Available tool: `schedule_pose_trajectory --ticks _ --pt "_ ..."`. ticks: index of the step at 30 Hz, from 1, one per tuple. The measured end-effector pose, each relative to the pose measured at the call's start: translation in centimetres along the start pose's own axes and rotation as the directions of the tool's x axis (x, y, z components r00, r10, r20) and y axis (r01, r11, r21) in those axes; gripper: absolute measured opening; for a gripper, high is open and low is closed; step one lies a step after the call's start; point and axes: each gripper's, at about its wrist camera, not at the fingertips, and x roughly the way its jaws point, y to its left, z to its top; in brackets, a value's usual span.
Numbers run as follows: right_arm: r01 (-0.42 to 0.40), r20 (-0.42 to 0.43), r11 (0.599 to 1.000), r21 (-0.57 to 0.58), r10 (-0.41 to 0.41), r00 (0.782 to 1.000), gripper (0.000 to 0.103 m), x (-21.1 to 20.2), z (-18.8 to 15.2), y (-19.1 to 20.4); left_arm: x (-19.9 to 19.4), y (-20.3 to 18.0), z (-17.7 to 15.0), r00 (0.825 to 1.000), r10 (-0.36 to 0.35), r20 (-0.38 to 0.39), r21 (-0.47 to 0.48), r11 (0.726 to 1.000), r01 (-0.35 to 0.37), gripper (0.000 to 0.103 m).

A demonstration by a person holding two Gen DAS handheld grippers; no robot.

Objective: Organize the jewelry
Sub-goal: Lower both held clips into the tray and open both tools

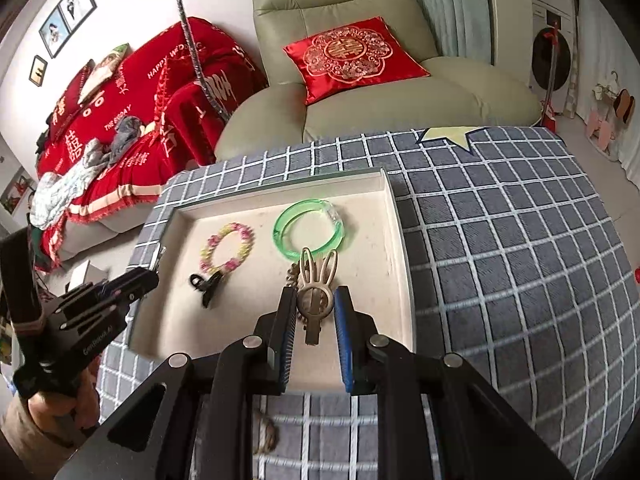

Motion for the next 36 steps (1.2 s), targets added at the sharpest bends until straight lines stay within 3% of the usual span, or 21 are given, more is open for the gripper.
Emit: schedule_pose_trajectory --ticks 7,13,27,28,32,36 --pt "0.039 -0.004 0.999 -0.012 -0.039 0.999 0.021 3.5 0.6 -0.6 2.8 0.7 -0.3 0.999 0.032 -0.04 -0.037 0.999 -0.034 0.032" --pt "0.063 -0.025 0.998 -0.007 -0.064 0.998 0.021 6.0 0.7 -1.3 4.2 0.1 -0.6 0.996 0.056 -0.062 -0.008 0.998 -0.057 0.032" --pt "0.064 -0.074 0.998 -0.005 -0.064 0.995 0.023 7.8 -0.1 -2.1 4.9 -0.9 -1.0 0.994 0.086 -0.069 0.038 0.996 -0.084 0.032" --pt "0.057 -0.075 0.998 0.003 -0.057 0.996 0.025 7.8 -0.1 -2.2 4.9 -0.9 -1.0 0.994 0.087 -0.07 0.034 0.996 -0.085 0.032" --pt "0.041 -0.061 0.999 0.013 -0.04 0.997 0.057 7.4 0.0 -2.1 4.8 -0.8 -1.0 0.994 0.078 -0.071 0.031 0.997 -0.076 0.032" --pt "0.009 -0.041 1.0 0.023 -0.008 0.999 0.059 6.3 0.0 -1.7 4.4 -0.9 -1.0 0.996 0.069 -0.06 0.034 0.997 -0.067 0.032"
